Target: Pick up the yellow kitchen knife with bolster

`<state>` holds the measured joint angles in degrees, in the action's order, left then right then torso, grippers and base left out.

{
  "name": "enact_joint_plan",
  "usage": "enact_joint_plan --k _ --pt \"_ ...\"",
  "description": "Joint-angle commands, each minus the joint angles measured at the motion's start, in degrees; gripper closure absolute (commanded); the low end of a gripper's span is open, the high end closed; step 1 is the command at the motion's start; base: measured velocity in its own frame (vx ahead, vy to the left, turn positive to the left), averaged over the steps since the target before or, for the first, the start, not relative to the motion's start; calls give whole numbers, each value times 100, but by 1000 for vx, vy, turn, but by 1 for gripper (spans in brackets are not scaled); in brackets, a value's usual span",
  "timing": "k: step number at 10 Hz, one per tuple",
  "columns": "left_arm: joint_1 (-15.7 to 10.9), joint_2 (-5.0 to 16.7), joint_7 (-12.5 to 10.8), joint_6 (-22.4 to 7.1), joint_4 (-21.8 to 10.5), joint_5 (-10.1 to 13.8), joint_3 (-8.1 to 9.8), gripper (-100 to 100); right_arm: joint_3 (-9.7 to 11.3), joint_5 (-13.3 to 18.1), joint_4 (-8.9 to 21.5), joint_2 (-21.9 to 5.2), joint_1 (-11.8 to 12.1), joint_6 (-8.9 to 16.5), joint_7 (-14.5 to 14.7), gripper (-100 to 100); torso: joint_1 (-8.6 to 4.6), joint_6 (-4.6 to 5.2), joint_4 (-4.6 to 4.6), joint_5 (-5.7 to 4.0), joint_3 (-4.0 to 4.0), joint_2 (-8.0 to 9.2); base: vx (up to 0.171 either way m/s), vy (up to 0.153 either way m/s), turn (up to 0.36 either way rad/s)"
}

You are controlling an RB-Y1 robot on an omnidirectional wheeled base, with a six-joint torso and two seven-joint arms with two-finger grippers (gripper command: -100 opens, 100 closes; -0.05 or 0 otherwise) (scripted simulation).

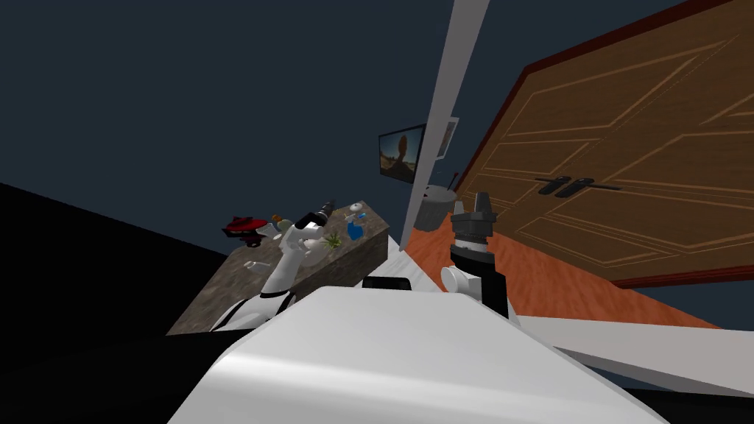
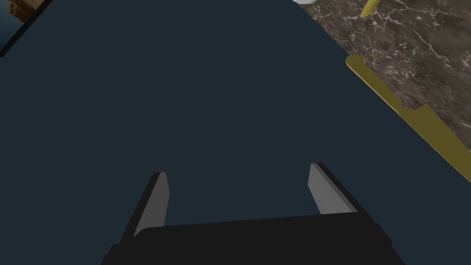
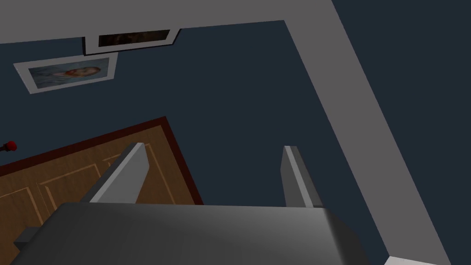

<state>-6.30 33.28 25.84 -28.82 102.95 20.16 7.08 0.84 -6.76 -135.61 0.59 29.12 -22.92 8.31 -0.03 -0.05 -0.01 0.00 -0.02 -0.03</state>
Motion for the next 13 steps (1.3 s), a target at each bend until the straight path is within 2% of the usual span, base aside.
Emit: enact_joint_plan --k 1,2,3,4,5,6,7,8,9,10,11,12,13 --pt "-101 166 82 -286 -237 154 -62 -100 0 0 0 0 0 0 0 0 0 0 0 0 0 0 5 -8 -172" --pt "-101 166 82 -402 -237 154 -62 -100 0 0 0 0 -1 0 0 0 -1 4 0 0 -1 -1 4 -3 -92" --pt "-218 308 146 -599 -454 275 -120 -100 0 0 0 0 0 0 0 0 0 -1 0 0 0 1 5 -7 -187" --pt "-218 308 146 -721 -454 275 -120 -100 0 0 0 0 -1 0 0 0 -1 4 0 0 0 0 4 -1 -88" --pt "-330 451 205 -898 -667 393 -177 -100 0 0 0 0 0 0 0 0 0 -1 0 0 0 0 8 -4 -167" --pt "-330 451 205 -1032 -667 393 -177 -100 0 0 0 0 0 0 0 0 0 3 0 0 -1 -1 7 0 -96" --pt "-436 595 258 -1225 -875 504 -234 -100 0 0 0 0 0 0 0 0 1 -1 0 0 0 0 9 -2 -173" --pt "-436 595 258 -1334 -875 504 -234 -100 0 0 0 0 0 0 0 0 1 2 0 0 -1 -1 7 4 -93" --pt "-535 740 305 -1501 -1078 610 -292 -100 0 0 0 0 0 0 0 0 2 -1 0 1 0 0 8 1 -184" --pt "-535 740 305 -1626 -1078 610 -292 -100 0 0 0 0 0 0 0 0 2 3 0 0 -1 -2 8 7 -93" --pt "-626 884 345 -1820 -1274 710 -351 -100 0 0 0 0 0 0 0 0 3 -3 0 1 0 0 9 4 -191" --pt "-626 884 345 -1907 -1274 710 -351 -100 0 0 0 0 0 0 0 0 3 2 0 1 0 0 6 8 -85" --pt "-705 1025 379 -2115 -1464 802 -415 -100 0 0 0 0 0 0 0 0 4 -3 0 1 0 0 8 4 -150"
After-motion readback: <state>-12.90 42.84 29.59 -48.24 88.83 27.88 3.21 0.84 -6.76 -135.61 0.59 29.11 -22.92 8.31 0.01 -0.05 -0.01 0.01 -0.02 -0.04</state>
